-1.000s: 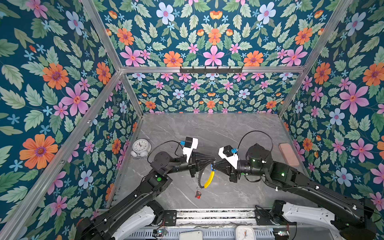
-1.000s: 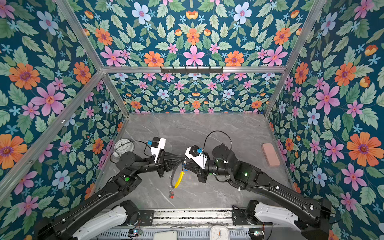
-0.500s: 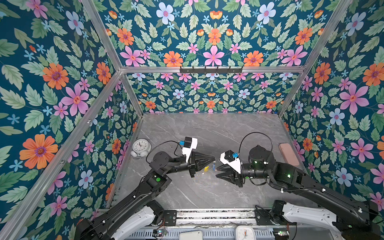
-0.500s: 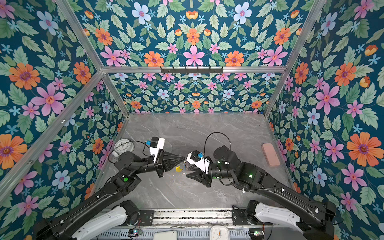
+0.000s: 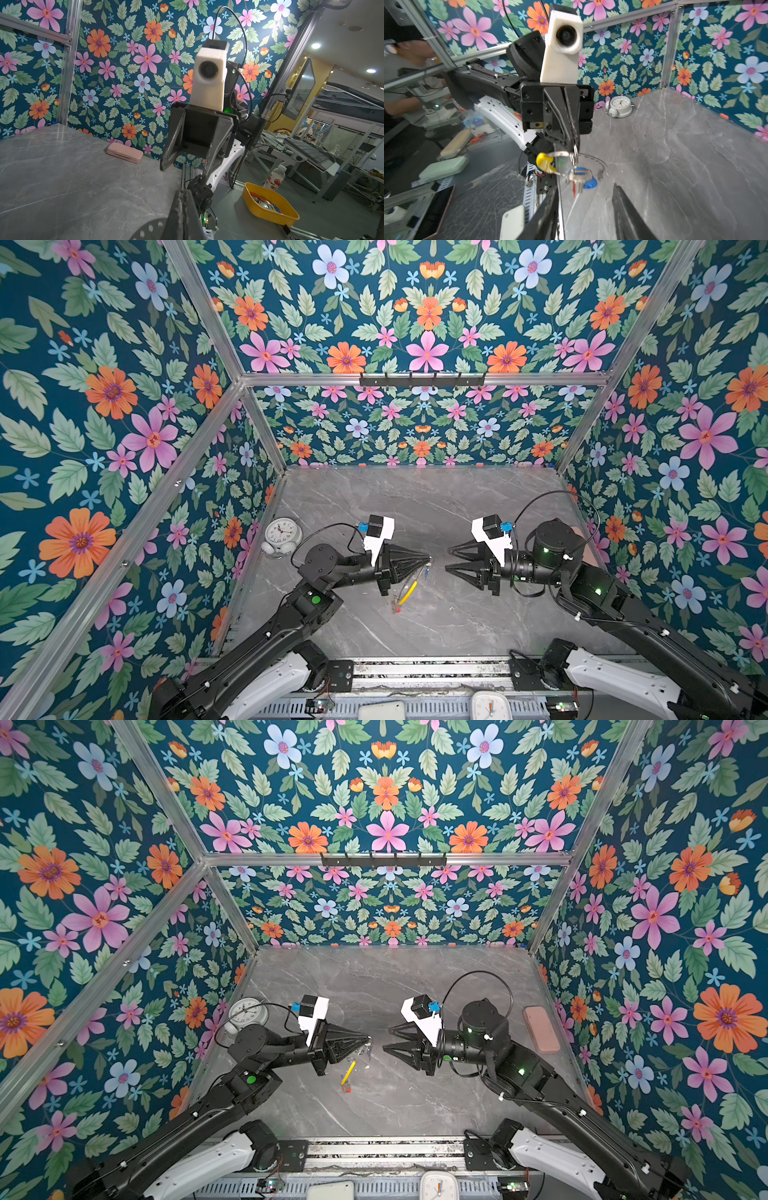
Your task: Remove the keys from the keyring
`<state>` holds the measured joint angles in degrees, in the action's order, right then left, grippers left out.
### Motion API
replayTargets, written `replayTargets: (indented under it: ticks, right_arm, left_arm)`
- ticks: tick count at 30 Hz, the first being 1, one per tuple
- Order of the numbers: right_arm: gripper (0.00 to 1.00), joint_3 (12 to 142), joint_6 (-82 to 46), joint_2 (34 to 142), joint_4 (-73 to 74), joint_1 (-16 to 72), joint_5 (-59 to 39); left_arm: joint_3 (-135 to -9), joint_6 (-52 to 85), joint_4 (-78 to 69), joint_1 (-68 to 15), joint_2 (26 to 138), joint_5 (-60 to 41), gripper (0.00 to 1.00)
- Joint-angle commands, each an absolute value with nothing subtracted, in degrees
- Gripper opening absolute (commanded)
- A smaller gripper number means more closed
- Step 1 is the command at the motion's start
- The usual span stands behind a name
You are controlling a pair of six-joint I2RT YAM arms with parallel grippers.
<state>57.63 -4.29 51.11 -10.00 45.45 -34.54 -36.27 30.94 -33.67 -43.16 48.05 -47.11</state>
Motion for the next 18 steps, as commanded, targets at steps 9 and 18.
replayTargets:
  ticks: [9, 18]
  right_arm:
    - [0.31, 55.3, -13.5, 55.6, 5.2, 45.3, -45.2]
    - [0.2, 53.5, -14.8, 56.1, 6.5, 45.3, -45.4]
  left_arm:
    - [-35.3, 31.6, -37.9, -43.1, 47.5, -47.2, 0.0]
    - [-35.0, 31.5, -38.1, -43.1, 47.4, -47.1, 0.0]
